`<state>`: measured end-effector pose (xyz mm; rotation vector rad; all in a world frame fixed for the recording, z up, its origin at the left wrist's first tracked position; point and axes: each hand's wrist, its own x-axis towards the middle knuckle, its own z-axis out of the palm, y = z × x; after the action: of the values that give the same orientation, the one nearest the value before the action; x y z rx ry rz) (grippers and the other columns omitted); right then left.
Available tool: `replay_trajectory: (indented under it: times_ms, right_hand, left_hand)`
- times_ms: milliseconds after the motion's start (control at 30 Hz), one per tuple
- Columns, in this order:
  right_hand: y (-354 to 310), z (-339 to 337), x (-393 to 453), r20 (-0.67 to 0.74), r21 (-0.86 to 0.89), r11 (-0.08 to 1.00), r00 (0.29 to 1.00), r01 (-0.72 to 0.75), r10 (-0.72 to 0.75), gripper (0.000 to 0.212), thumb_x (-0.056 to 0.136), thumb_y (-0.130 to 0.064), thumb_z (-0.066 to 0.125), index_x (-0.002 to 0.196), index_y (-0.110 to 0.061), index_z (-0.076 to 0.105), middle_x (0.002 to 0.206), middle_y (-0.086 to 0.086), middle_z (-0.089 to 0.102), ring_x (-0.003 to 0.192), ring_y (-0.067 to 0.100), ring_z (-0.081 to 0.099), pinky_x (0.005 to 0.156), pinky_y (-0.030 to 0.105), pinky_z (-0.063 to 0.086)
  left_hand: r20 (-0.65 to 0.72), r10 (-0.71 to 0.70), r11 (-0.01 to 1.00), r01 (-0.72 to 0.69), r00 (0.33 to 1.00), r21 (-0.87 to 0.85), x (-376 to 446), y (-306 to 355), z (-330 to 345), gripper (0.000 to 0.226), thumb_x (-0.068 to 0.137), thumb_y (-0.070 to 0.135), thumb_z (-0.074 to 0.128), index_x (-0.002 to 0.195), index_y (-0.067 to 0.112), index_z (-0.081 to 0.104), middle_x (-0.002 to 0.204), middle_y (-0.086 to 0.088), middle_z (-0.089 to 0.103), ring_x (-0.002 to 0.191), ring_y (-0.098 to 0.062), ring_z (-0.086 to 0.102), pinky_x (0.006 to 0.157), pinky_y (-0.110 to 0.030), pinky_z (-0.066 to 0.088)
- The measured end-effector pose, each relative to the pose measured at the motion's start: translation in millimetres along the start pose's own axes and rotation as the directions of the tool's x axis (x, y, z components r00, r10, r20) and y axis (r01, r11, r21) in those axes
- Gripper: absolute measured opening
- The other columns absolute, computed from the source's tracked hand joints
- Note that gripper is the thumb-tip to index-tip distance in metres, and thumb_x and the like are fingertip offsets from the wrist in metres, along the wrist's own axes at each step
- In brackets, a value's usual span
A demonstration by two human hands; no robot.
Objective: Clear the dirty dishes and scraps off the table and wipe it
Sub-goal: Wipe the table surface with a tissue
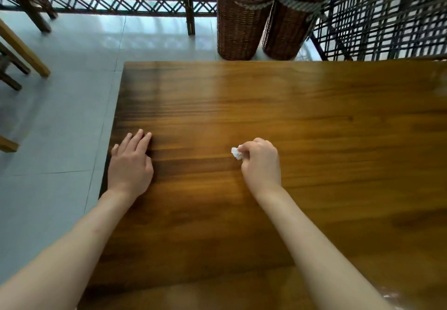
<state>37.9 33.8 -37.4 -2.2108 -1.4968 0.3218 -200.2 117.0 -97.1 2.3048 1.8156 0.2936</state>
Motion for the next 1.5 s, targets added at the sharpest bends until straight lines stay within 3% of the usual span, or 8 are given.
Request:
replay_trajectory:
  times_ms: [100, 433, 600, 700, 1000, 1133, 1267, 1500]
  right_hand:
    - [37, -24, 10, -0.005, 0.001, 1.0, 1.0, 0.004, -0.004, 0.023, 0.09, 0.0, 0.053, 0.103, -0.006, 0.071, 0.096, 0.008, 0.066, 0.093, 0.019, 0.055, 0.075, 0.023, 0.044]
    - [189, -102, 60, -0.008, -0.004, 0.999, 0.999, 0.032, -0.032, 0.02, 0.088, 0.0, 0.056, 0.099, -0.007, 0.072, 0.092, 0.006, 0.066, 0.09, 0.018, 0.055, 0.069, 0.021, 0.043]
    - [256, -125, 97, -0.066, -0.018, 1.0, 0.998, -0.011, 0.01, 0.022, 0.089, 0.0, 0.055, 0.103, -0.006, 0.071, 0.095, 0.007, 0.066, 0.092, 0.019, 0.057, 0.071, 0.02, 0.041]
    - [276, -126, 122, -0.074, 0.007, 1.0, 0.997, -0.029, 0.029, 0.019, 0.088, -0.002, 0.057, 0.101, -0.005, 0.071, 0.098, 0.009, 0.066, 0.094, 0.021, 0.059, 0.076, 0.024, 0.047]
    - [288, -115, 187, 0.057, -0.068, 0.995, 0.996, 0.067, -0.063, 0.022, 0.089, 0.001, 0.052, 0.098, -0.006, 0.07, 0.104, 0.012, 0.063, 0.098, 0.026, 0.057, 0.079, 0.035, 0.05]
    - [294, -109, 173, 0.081, -0.143, 0.966, 0.975, 0.216, -0.206, 0.023, 0.087, 0.001, 0.052, 0.096, -0.007, 0.071, 0.096, 0.01, 0.063, 0.095, 0.026, 0.054, 0.076, 0.033, 0.046]
    - [298, -111, 147, 0.092, -0.098, 0.949, 0.952, 0.301, -0.293, 0.025, 0.086, 0.004, 0.052, 0.094, -0.007, 0.073, 0.092, 0.008, 0.065, 0.09, 0.022, 0.055, 0.075, 0.031, 0.049]
    - [304, -123, 137, 0.183, -0.028, 0.96, 0.945, 0.279, -0.269, 0.021, 0.087, 0.001, 0.055, 0.093, -0.007, 0.073, 0.091, 0.007, 0.065, 0.09, 0.02, 0.056, 0.072, 0.023, 0.041]
  left_hand:
    - [-0.031, -0.012, 1.0, 0.012, 0.999, 0.003, -7, 42, 1, 0.049, 0.093, 0.011, 0.048, 0.141, 0.013, 0.04, 0.149, -0.01, 0.036, 0.14, -0.03, 0.028, 0.113, -0.048, 0.019]
    - [-0.02, 0.034, 0.99, -0.036, 0.999, -0.136, 9, 274, 46, 0.053, 0.095, 0.012, 0.042, 0.146, 0.014, 0.03, 0.153, -0.006, 0.028, 0.143, -0.023, 0.019, 0.117, -0.041, 0.017]
    - [0.004, 0.091, 0.989, -0.09, 0.996, -0.114, 24, 350, 79, 0.053, 0.096, 0.017, 0.04, 0.148, 0.016, 0.026, 0.155, -0.004, 0.024, 0.144, -0.021, 0.017, 0.118, -0.038, 0.015]
    - [0.016, 0.118, 0.987, -0.115, 0.993, -0.114, 37, 382, 97, 0.054, 0.095, 0.018, 0.04, 0.148, 0.018, 0.026, 0.155, -0.003, 0.023, 0.144, -0.02, 0.015, 0.117, -0.037, 0.013]
    - [0.008, 0.146, 0.986, -0.145, 0.989, -0.083, 80, 411, 126, 0.054, 0.093, 0.018, 0.039, 0.146, 0.017, 0.03, 0.155, -0.005, 0.025, 0.144, -0.023, 0.015, 0.116, -0.04, 0.011]
    - [-0.001, 0.136, 0.987, -0.136, 0.991, -0.085, 82, 412, 132, 0.054, 0.092, 0.02, 0.04, 0.146, 0.019, 0.032, 0.154, -0.004, 0.026, 0.144, -0.023, 0.017, 0.115, -0.042, 0.012]
    - [0.004, 0.143, 0.986, -0.142, 0.99, -0.087, 80, 411, 130, 0.055, 0.091, 0.018, 0.041, 0.145, 0.018, 0.033, 0.154, -0.005, 0.027, 0.144, -0.023, 0.017, 0.115, -0.042, 0.013]
    - [0.033, 0.14, 0.987, -0.137, 0.99, -0.084, 78, 413, 126, 0.055, 0.092, 0.019, 0.038, 0.147, 0.019, 0.029, 0.155, -0.004, 0.023, 0.144, -0.023, 0.014, 0.116, -0.042, 0.011]
